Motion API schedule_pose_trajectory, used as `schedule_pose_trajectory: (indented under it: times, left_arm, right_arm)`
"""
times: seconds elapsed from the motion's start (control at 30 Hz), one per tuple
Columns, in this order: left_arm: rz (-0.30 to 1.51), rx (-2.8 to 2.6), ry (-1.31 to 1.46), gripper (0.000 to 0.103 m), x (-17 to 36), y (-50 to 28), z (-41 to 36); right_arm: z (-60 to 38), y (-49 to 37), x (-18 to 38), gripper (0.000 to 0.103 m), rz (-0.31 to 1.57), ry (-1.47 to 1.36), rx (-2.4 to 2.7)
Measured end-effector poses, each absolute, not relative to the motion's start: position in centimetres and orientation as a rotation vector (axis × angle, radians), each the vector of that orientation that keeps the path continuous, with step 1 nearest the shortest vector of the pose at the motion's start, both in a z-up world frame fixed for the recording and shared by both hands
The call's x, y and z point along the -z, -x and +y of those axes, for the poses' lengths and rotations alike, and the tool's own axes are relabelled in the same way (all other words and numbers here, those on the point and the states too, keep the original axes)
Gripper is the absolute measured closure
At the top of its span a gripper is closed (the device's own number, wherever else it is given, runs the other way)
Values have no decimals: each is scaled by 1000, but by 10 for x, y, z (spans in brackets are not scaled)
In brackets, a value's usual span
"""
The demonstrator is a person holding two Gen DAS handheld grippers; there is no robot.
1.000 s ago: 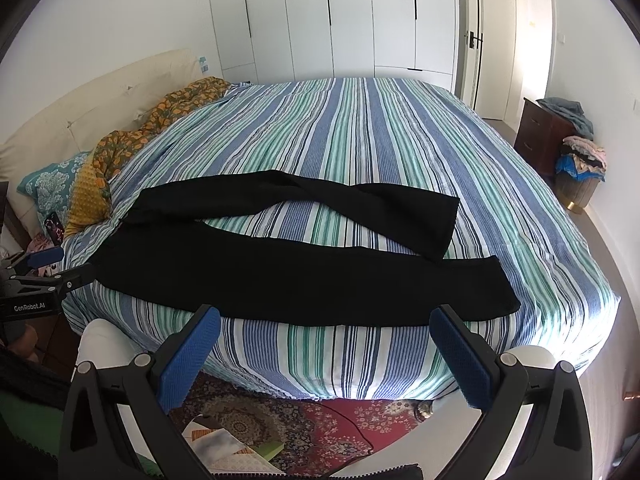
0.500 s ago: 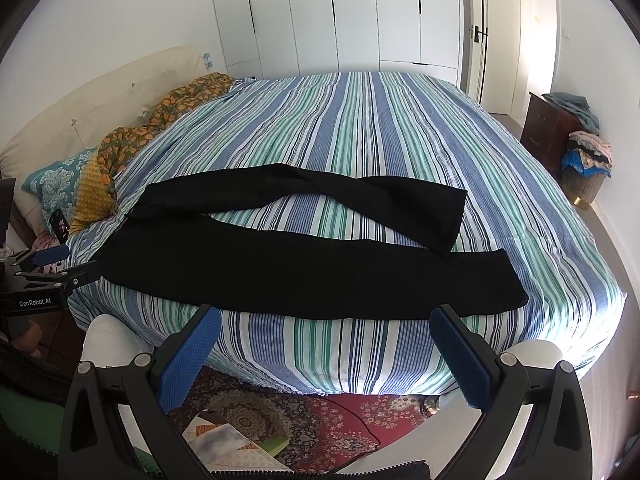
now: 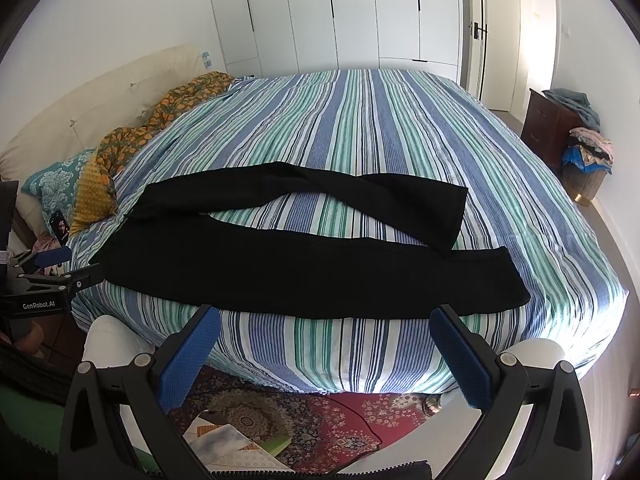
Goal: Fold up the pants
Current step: 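Grasp the black trouser leg hem with the right gripper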
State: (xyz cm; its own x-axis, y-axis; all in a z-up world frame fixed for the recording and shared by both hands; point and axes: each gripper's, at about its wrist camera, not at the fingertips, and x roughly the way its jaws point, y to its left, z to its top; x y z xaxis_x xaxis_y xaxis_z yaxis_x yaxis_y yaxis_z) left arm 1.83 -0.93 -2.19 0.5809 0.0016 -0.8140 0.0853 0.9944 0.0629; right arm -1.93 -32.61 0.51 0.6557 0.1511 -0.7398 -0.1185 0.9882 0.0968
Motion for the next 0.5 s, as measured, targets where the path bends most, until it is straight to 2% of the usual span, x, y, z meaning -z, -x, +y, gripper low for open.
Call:
schedule_pose_trajectory:
  times: [0.2, 0.37, 0.43, 0.5]
  left_arm:
    - [863, -102, -121, 1, 13, -31, 9]
    - [831, -136, -129, 1, 10, -43, 14]
    - [840, -132, -140, 1, 14, -45, 10]
    - [856, -126, -150, 1, 19, -45, 7]
  right_arm:
    - [-320, 11, -4, 0, 826, -24, -173]
    - [-331, -19, -10, 0, 713, -22, -184]
    - [-340, -43, 3, 0, 663, 47, -170]
    - [-349, -81, 34, 0, 709, 169, -125]
